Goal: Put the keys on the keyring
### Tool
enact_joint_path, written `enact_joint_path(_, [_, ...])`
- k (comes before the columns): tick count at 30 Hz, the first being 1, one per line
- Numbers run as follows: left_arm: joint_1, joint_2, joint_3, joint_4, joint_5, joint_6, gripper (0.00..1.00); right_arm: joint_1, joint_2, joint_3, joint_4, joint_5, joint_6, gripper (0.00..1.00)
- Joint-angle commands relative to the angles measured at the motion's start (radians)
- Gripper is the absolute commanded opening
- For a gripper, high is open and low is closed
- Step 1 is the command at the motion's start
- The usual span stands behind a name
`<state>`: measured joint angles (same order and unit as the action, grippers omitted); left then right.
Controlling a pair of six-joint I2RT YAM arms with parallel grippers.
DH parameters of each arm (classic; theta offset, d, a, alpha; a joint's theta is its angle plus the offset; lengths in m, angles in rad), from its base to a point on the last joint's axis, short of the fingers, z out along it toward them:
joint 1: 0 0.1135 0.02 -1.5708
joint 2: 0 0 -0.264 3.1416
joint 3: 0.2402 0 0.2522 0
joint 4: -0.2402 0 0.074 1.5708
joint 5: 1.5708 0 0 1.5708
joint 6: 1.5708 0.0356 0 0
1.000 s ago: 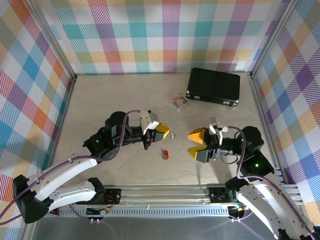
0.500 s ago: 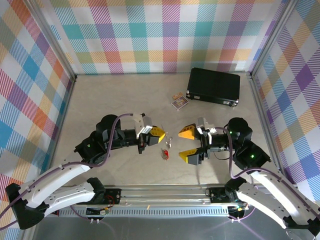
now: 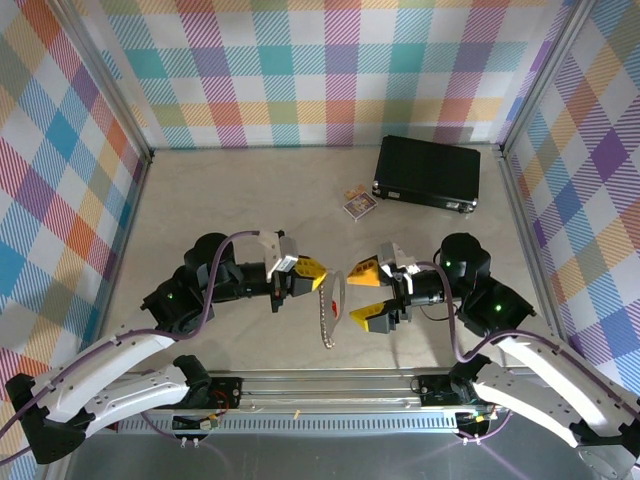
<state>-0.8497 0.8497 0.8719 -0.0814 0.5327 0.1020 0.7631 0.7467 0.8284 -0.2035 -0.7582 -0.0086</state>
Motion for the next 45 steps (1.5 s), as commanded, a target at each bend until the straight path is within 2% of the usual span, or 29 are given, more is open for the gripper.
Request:
enact_joint_path(1, [-0.012,-0.018,0.020,-0.041,0.043,0.012,0.00,0.015,-0.008,0.067,-0.069,0.042,-0.079,0.69])
enact_joint_path(7, [-0.023,-0.007,0.059,-0.138,0.054,0.051,0.00,0.021,0.038,0.158,-0.216,0.085,-0.183,0.56])
enact_joint_path(16, [-0.080,0.050,0.163,-0.329,-0.024,0.129,0.00,0.058,0.124,0.199,-0.297,0.134,-0.225,0.43])
enact_joint_path(25, [-0.100,0.086,0.224,-0.420,-0.034,0.172,0.00,0.097,0.145,0.186,-0.286,0.133,-0.228,0.38])
enact_joint_path(45, [-0.107,0.092,0.226,-0.423,-0.031,0.185,0.00,0.129,0.206,0.166,-0.195,0.154,-0.190,0.27])
